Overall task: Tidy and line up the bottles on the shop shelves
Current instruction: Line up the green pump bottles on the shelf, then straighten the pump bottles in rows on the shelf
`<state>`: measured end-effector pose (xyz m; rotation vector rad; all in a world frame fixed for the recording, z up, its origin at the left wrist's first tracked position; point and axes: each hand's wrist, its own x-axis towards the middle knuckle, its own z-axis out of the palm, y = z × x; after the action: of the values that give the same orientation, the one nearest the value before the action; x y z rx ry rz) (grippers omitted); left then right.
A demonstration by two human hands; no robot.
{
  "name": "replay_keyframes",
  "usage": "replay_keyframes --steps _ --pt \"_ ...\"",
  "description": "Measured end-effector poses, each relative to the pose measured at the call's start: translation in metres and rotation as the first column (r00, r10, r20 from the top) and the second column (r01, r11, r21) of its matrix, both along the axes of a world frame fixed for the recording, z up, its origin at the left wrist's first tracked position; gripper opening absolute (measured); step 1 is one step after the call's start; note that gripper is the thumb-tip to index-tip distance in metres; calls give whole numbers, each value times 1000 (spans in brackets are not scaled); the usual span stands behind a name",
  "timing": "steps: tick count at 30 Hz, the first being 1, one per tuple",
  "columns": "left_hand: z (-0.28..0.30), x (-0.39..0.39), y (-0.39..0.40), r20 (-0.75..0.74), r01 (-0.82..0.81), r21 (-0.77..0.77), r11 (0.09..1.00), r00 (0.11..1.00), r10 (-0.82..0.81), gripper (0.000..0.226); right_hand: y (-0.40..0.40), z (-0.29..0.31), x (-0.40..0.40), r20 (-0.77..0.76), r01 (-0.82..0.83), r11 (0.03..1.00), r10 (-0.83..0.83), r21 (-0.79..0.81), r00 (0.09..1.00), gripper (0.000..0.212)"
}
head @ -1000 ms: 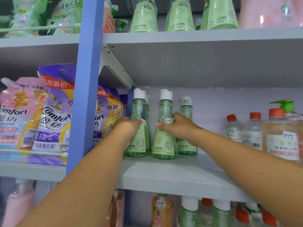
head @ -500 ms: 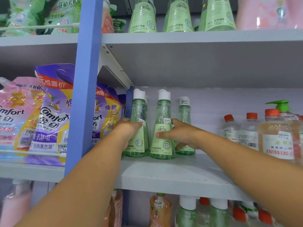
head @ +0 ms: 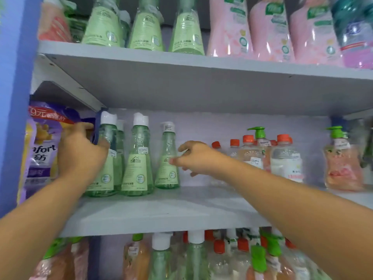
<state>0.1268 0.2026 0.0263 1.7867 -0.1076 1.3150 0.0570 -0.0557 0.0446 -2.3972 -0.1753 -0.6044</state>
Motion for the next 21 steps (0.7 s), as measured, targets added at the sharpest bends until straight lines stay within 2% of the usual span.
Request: replay_keyframes --steps 2,4,6,7,9,11,13,15,21 --pt "3 -21 -30 70 55 -4 998 996 -54 32 -51 11 -35 120 25 999 -30 44 992 45" --pt "6 -40 -82 5 241 -18 970 970 -241 26 -107 22 -68 301 101 990 -125 94 945 27" --pt "9 -59 -144 -114 458 -23 889 882 -457 29 -163 24 -93 495 268 956 -293 122 818 12" --pt "11 -68 -173 -182 553 -30 833 816 -548 35 -187 22 -100 541 332 930 -361 155 760 10" --pt "13 -85 -224 -333 678 -41 734 683 -650 52 -225 11 -106 485 383 901 -433 206 760 17" --pt "12 -95 -262 -463 697 -8 717 633 -620 64 -249 -5 -108 328 398 901 -434 173 839 28" --pt "8 -101 -292 -556 674 51 737 632 -540 83 -262 -20 -106 209 308 941 -332 139 920 30" --pt "3 -102 -319 -598 657 77 750 632 -493 99 -268 -30 -101 188 187 970 -215 155 958 25" --pt "-14 -90 -339 -525 584 65 809 710 -470 89 -275 -34 -88 164 150 986 -160 72 973 27"
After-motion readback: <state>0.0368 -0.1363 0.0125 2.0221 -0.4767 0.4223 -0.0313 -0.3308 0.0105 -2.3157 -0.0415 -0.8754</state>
